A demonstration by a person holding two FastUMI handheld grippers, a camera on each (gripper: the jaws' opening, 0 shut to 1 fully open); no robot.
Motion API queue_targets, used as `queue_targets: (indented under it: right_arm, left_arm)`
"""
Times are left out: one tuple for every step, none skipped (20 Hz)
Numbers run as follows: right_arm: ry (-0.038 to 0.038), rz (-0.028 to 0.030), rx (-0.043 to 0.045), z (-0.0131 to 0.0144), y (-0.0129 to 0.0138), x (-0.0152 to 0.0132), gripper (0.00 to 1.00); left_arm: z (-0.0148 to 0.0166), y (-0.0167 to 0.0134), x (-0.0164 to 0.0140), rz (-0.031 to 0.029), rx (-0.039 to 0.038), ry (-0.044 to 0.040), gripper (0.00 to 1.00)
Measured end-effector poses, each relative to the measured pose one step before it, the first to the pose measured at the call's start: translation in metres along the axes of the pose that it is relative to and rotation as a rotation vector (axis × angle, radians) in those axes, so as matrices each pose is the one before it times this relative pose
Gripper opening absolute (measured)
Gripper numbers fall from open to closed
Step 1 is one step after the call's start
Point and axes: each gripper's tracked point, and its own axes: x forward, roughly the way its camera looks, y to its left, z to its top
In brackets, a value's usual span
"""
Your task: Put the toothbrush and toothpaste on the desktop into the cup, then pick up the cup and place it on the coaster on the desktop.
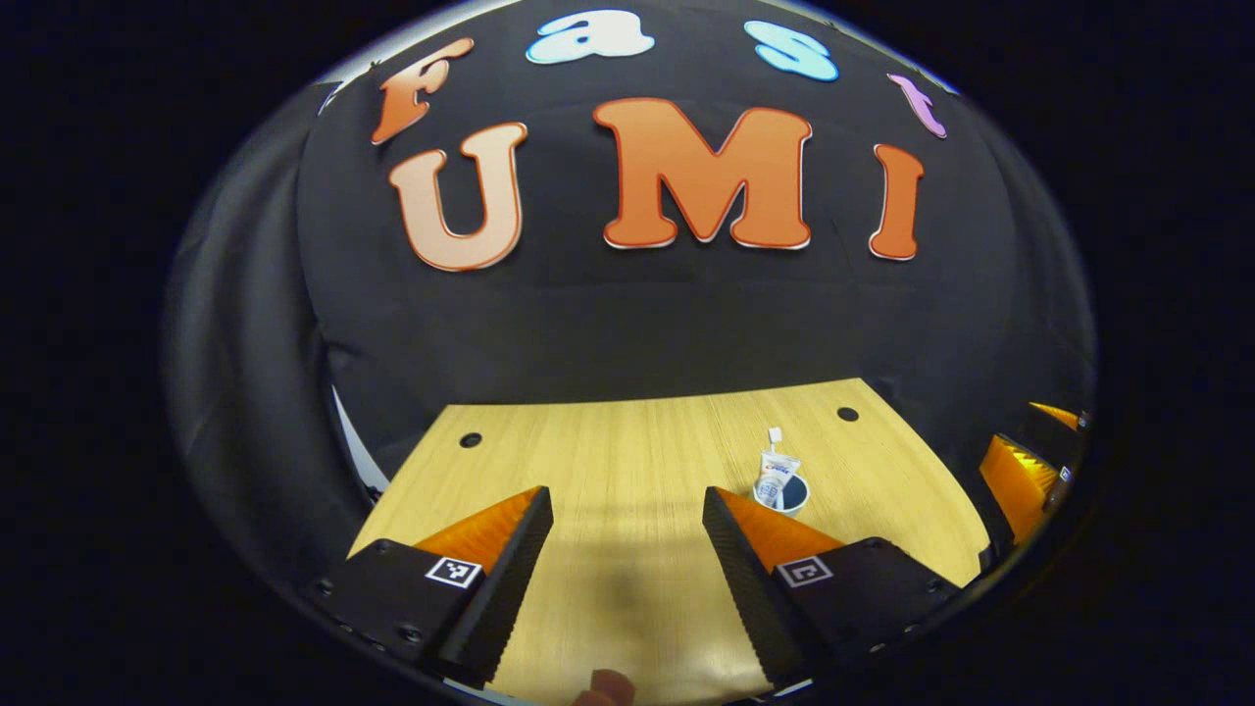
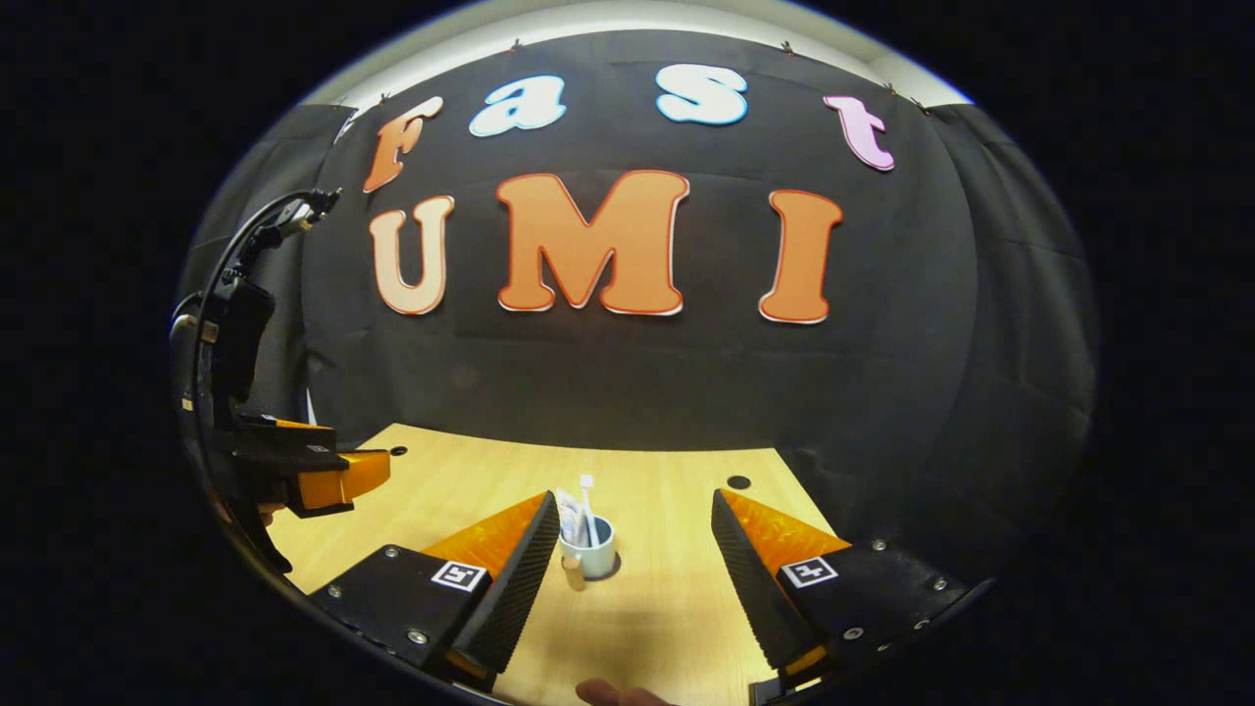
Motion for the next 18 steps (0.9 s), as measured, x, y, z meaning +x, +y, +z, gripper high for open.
queue_targets:
  right_arm:
    - [-0.01233, 0.0061, -0.00915, 0.00359, 0.0055, 0.00126, 0.93]
    - [-0.00669, 0.0014, -0.00927, 0.0017, 0.00443, 0.00047, 0.93]
    - [-0.00011, -0.0004, -0.00332, -0.00016, 0.00468, 0.00094, 0.94]
    - [0.00191, 0.00148, 0.00314, 0.00147, 0.00511, 0.00009, 0.93]
    - [-0.00205, 0.00063, 0.00938, 0.00123, 0.0058, 0.00035, 0.94]
    - [-0.00512, 0.00005, 0.00596, 0.00221, 0.00541, 0.00069, 0.94]
    - [-0.0051, -0.0026, -0.0016, 0.00116, 0.00552, 0.00239, 0.93]
    - [-0.00789, -0.00441, -0.00502, 0.00225, 0.00477, 0.00018, 0.93]
    - [-0.00601, -0.00294, -0.00383, 0.00142, 0.00395, 0.00172, 0.94]
    - [-0.00336, -0.00327, -0.00074, 0.0003, 0.00415, 0.00209, 0.93]
    - [-0.00141, -0.00688, -0.00065, -0.00015, 0.00275, 0.00136, 0.93]
    - [0.00117, -0.00483, 0.00034, -0.00087, 0.00282, 0.00153, 0.93]
    - [0.00971, -0.00297, 0.00198, -0.00191, 0.00354, 0.00075, 0.93]
    - [0.01379, 0.00504, 0.00973, -0.0028, 0.00306, 0.0001, 0.94]
    - [0.00807, 0.00263, 0.00588, -0.00273, 0.00377, 0.00161, 0.93]
    - [0.00467, -0.00334, -0.00823, -0.00042, 0.00138, -0.00051, 0.93]
    - [0.00152, -0.00439, -0.01071, -0.00055, -0.00087, 0.00051, 0.94]
    - [0.00189, -0.00351, -0.00633, -0.00015, 0.00023, -0.00073, 0.94]
  left_arm:
    - [0.0016, -0.00218, 0.00157, -0.00585, -0.00777, -0.02505, 0.94]
    - [0.00049, -0.0006, -0.00001, -0.01183, -0.0041, -0.01809, 0.94]
    - [0.00281, 0.00263, -0.00385, -0.00194, -0.00211, -0.01528, 0.94]
    - [0.00197, 0.00522, -0.00257, 0.00909, 0.00261, -0.01012, 0.95]
    - [0.00338, 0.01032, -0.00722, 0.02696, 0.0018, -0.01314, 0.96]
    - [0.00353, 0.0089, -0.00332, 0.00553, 0.00054, -0.01885, 0.98]
    - [0.00262, 0.00517, -0.00216, -0.00445, -0.00373, -0.01744, 0.99]
    - [0.00083, 0.00416, -0.00078, -0.00572, -0.00429, -0.00943, 0.98]
    - [-0.00102, 0.00107, 0.00063, -0.01264, -0.00331, -0.00773, 0.98]
    - [0.00099, -0.00081, 0.00143, -0.01335, 0.00193, -0.0084, 0.99]
    - [0.00083, -0.00196, 0.00316, -0.01289, 0.00513, -0.00905, 0.98]
    - [0.00006, -0.00332, 0.00197, -0.01568, 0.0071, -0.00561, 0.98]
    - [0.00107, -0.00503, 0.00029, -0.01728, 0.00546, -0.00412, 0.99]
    - [0.00003, -0.00314, 0.00116, -0.01371, 0.0065, -0.00441, 0.98]
    - [0.00053, -0.0032, 0.00146, -0.01161, 0.00593, -0.00661, 0.98]
    - [-0.00002, -0.00337, 0.00095, -0.01975, 0.00438, -0.00316, 0.98]
    - [-0.00225, -0.0042, 0.0018, -0.01367, 0.00696, -0.00016, 0.98]
    - [0.00015, -0.00332, 0.00093, -0.00804, 0.00934, -0.00212, 0.98]
